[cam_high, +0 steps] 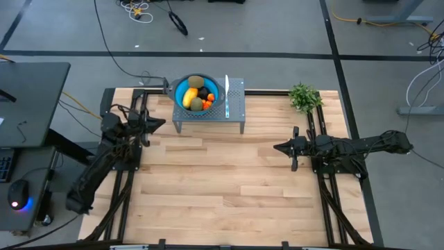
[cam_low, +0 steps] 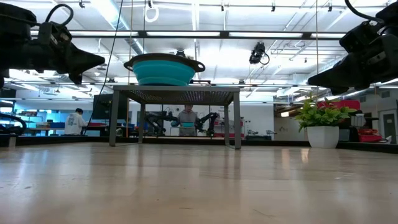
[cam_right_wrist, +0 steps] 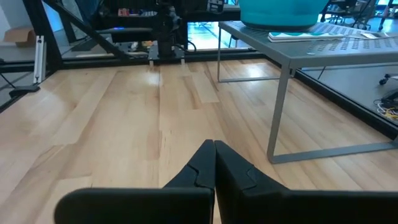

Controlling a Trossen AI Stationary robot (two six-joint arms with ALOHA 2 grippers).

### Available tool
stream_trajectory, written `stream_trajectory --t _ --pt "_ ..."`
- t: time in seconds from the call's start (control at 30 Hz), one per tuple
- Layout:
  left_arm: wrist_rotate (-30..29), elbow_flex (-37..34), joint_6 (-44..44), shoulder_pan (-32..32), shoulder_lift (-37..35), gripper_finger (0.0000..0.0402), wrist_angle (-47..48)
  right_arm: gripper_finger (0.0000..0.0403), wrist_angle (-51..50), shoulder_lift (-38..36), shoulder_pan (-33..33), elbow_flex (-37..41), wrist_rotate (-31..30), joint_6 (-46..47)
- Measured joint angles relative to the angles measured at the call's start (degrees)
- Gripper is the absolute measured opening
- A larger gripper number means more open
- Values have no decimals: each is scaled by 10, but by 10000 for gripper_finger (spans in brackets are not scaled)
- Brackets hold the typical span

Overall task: Pick & Place Fruit
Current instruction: Return to Home Position

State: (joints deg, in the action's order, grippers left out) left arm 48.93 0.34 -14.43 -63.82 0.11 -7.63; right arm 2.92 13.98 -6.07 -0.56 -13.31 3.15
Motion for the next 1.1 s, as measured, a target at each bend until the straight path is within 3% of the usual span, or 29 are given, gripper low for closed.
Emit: stream_trajectory --t 0.1,0.63,1.1 --pt "-9 0 3 16 0 6 19 3 2 0 0 0 0 -1" --pt "-202 0 15 177 1 5 24 3 51 0 0 0 -16 -26" --pt "-331 0 23 329 1 6 33 3 34 0 0 0 -15 5"
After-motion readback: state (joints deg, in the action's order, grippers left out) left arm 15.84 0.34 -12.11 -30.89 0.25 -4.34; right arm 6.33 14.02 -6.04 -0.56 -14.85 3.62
